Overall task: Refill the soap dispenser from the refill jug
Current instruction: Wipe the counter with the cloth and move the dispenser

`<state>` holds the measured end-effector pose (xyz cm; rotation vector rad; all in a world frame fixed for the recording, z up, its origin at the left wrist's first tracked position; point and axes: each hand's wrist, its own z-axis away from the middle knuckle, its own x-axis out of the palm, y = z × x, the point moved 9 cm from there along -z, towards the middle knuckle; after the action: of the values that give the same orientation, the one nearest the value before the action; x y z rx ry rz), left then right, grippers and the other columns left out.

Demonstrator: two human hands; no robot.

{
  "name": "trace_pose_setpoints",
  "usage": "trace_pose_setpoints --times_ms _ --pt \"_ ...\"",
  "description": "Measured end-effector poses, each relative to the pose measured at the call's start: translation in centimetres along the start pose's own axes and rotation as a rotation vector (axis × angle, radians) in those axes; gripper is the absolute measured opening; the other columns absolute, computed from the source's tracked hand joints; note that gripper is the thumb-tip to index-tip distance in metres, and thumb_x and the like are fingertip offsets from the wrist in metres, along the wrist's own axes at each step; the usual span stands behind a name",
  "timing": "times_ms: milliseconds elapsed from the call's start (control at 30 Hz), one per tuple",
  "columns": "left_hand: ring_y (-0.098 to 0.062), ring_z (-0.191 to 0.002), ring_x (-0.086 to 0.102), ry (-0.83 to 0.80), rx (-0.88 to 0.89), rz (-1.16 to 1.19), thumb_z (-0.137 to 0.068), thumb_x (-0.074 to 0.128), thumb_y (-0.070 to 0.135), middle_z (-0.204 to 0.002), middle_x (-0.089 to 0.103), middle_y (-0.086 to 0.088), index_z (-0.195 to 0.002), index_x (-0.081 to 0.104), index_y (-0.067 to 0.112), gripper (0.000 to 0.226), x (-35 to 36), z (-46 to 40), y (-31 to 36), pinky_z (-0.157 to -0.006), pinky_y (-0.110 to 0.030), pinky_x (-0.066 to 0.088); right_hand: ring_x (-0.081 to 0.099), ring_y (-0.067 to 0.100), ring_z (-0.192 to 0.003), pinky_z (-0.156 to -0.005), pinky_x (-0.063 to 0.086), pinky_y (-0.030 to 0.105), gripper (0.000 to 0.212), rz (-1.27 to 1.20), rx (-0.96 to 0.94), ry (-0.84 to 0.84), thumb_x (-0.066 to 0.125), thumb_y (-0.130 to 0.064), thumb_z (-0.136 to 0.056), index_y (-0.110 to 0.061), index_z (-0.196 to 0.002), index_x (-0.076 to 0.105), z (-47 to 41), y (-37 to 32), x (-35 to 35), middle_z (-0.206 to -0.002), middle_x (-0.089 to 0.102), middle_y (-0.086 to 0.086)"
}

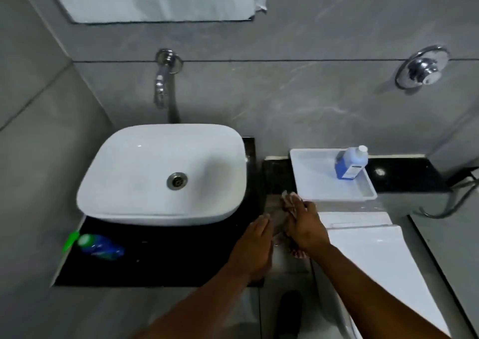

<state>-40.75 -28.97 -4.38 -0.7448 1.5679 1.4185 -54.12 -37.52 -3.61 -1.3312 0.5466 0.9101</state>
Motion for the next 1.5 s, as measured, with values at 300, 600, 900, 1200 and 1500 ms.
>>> trace_pose_setpoints --times_ms 300,600,900,1200,1500 --pt "-0.029 -0.157 0.007 -0.055 -0.276 -0.223 -0.104 0.031 0.044 -0.17 0.012 -0.011 -0.159 0.018 0.009 0.067 -0.9 13.4 -13.4 -0.126 -0.04 0.004 0.031 0.038 -0.138 -0.113 0.03 0.048 0.061 0.282 0.003 0.008 0.038 -0.04 -0.096 -0.02 -0.153 0.025 9.0 -6.4 13.2 -0.162 0.02 0.011" --pt "-0.034 -0.146 0.04 0.012 -0.208 -0.234 -0.097 0.038 0.045 -0.156 0.046 -0.014 -0.146 0.049 0.004 0.064 -0.2 13.8 -14.5 -0.118 -0.049 0.036 -0.006 0.029 -0.154 -0.125 0.0 0.046 0.061 0.311 -0.057 0.033 0.023 -0.033 -0.102 -0.008 -0.157 0.009 2.5 -9.2 15.6 -0.166 0.001 0.014" --pt "-0.033 -0.154 0.02 0.022 -0.181 -0.161 -0.101 0.046 0.043 -0.165 0.027 -0.015 -0.155 0.031 0.003 0.069 -0.4 13.9 -14.4 -0.126 -0.045 0.015 0.009 0.029 -0.154 -0.124 0.013 0.049 0.062 0.397 -0.198 0.003 0.021 -0.034 -0.099 -0.008 -0.155 0.021 7.4 -7.9 15.6 -0.165 0.014 0.011" --pt "-0.025 -0.154 0.021 0.067 -0.271 0.132 -0.097 0.058 0.032 -0.169 0.017 -0.01 -0.158 0.024 0.008 0.073 -3.4 17.9 -17.0 -0.123 -0.031 0.02 0.003 0.025 -0.154 -0.124 0.014 0.049 0.064 0.464 -0.357 -0.139 0.022 -0.038 -0.099 -0.01 -0.156 0.016 12.9 -8.4 17.8 -0.166 0.013 0.01" --pt "-0.043 -0.126 0.05 0.648 -0.869 0.325 -0.075 0.082 0.009 -0.131 0.053 -0.026 -0.134 0.05 -0.004 0.069 -10.0 30.0 -26.8 -0.108 -0.041 0.039 -0.003 0.03 -0.154 -0.125 0.004 0.048 0.068 0.519 -0.433 -0.194 0.021 -0.04 -0.099 -0.009 -0.157 0.007 11.2 -18.7 25.8 -0.166 0.004 0.013"
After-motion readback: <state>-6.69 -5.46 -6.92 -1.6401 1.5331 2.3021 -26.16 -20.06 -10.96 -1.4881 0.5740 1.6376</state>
